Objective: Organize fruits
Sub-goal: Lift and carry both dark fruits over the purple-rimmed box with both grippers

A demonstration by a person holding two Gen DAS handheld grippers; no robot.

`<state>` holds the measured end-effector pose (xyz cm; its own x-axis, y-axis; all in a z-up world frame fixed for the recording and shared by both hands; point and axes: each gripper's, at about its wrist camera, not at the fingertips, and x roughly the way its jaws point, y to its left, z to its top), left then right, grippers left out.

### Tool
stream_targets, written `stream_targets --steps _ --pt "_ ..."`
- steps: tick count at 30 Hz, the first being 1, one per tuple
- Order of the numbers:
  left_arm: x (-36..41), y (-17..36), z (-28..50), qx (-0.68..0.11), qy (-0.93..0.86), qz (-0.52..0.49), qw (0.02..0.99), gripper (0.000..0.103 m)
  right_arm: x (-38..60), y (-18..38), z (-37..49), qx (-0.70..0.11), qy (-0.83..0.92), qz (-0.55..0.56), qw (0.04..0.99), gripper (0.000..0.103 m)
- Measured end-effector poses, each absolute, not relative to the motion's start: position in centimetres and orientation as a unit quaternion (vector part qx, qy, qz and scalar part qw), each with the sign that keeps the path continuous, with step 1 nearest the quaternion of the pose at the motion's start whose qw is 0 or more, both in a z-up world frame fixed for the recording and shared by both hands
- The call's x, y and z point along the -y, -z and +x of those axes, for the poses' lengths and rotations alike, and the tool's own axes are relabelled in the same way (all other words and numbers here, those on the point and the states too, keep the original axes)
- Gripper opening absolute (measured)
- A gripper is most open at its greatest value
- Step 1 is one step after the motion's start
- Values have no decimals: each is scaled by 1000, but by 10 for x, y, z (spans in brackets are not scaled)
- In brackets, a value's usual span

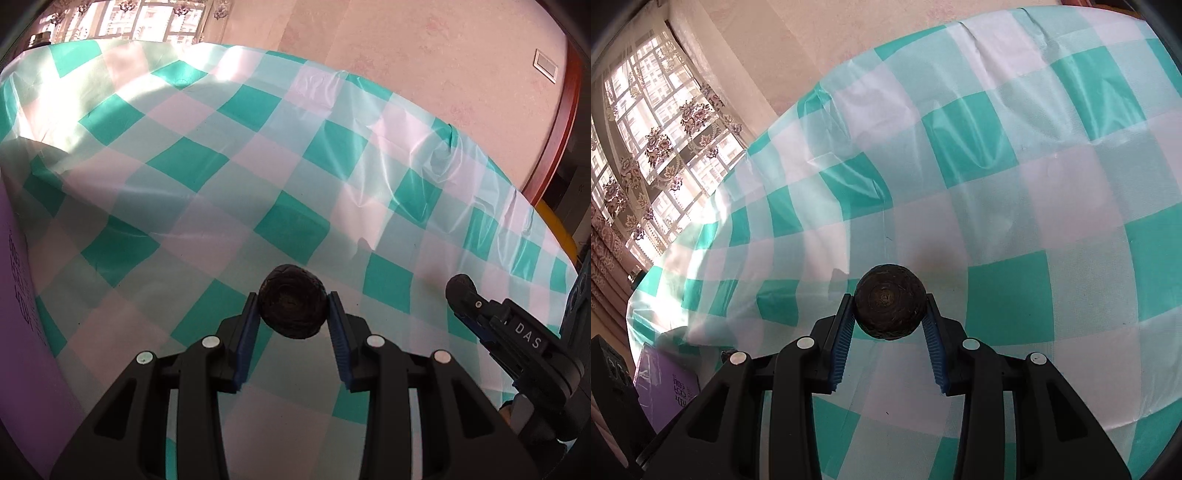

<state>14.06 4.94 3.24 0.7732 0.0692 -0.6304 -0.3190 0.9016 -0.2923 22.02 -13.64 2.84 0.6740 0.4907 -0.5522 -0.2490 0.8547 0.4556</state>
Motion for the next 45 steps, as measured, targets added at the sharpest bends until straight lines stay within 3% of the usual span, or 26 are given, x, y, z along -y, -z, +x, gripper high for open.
stream_targets --steps 24,45 --pt "-4 -29 18 -326 9 -169 930 37 174 -22 53 -324 -170 221 904 38" --pt "-2 -23 -70 -338 45 -152 928 37 174 -16 -46 -335 -175 184 907 38"
